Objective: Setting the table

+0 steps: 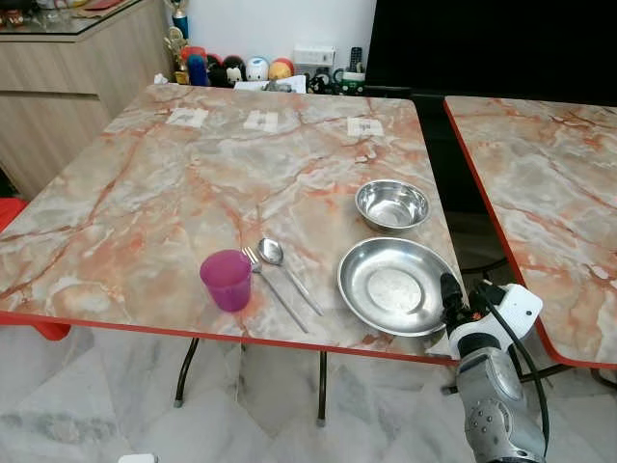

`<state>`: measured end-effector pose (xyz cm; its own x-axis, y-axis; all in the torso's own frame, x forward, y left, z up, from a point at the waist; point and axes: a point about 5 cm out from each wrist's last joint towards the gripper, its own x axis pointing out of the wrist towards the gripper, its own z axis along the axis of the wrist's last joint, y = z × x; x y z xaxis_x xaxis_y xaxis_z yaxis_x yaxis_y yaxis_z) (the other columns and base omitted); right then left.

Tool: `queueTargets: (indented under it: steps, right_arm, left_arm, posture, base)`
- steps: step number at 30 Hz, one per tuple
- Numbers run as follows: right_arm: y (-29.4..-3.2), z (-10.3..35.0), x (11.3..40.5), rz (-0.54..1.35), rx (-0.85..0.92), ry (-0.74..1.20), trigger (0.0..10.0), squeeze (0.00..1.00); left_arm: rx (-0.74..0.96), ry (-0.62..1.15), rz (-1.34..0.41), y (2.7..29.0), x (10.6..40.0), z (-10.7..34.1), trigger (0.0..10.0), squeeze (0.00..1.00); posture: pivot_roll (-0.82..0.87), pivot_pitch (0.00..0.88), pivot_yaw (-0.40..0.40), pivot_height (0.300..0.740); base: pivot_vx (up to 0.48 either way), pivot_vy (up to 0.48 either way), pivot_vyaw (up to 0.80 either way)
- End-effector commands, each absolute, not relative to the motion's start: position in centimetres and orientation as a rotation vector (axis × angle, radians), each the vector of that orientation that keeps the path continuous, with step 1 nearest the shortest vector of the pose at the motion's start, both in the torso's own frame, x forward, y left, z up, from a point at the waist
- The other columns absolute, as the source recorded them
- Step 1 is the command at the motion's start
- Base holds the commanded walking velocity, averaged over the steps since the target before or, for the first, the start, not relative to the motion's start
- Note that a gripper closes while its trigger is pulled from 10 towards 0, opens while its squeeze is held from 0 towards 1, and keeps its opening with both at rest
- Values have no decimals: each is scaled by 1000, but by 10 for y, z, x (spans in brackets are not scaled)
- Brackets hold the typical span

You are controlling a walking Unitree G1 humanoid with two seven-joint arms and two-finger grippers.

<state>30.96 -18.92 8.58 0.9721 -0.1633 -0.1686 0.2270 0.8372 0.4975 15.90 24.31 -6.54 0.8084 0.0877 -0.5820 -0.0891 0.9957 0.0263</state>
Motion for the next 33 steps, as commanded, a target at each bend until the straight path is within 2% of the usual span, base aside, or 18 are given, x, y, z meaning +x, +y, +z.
queueTargets:
  steps: [1,15,16,17,18,19,33]
  right_arm:
    - [-192,81,310,-212,541,157,10000,0]
    - [-183,70,313,-160,497,262,10000,0]
    - [-181,67,313,-149,485,280,4471,0]
    - [-179,66,313,-140,482,290,3804,0]
    - [-178,65,313,-136,468,303,824,0]
    - [-178,64,312,-136,464,310,0,0]
    - [-177,62,312,-135,470,314,0,0]
  left_arm:
    - [14,648,82,244,151,-69,10000,0]
    - [21,651,76,244,153,-69,10000,0]
    - [21,653,75,244,153,-69,10000,0]
    - [21,654,76,244,153,-69,10000,0]
    - [21,656,75,244,152,-69,10000,0]
    - [21,657,75,244,152,-69,10000,0]
    - [18,673,76,244,150,-71,10000,0]
  posture:
    - [43,124,-21,740]
    - [48,126,-19,740]
    - [48,126,-19,740]
    - [48,126,-19,740]
    - [48,126,-19,740]
    - [49,126,-19,740]
    - [50,126,-21,740]
  base:
    - [0,0,0]
    - [0,0,0]
    - [0,0,0]
    - [0,0,0]
    - [0,0,0]
    - [0,0,0]
    - [0,0,0]
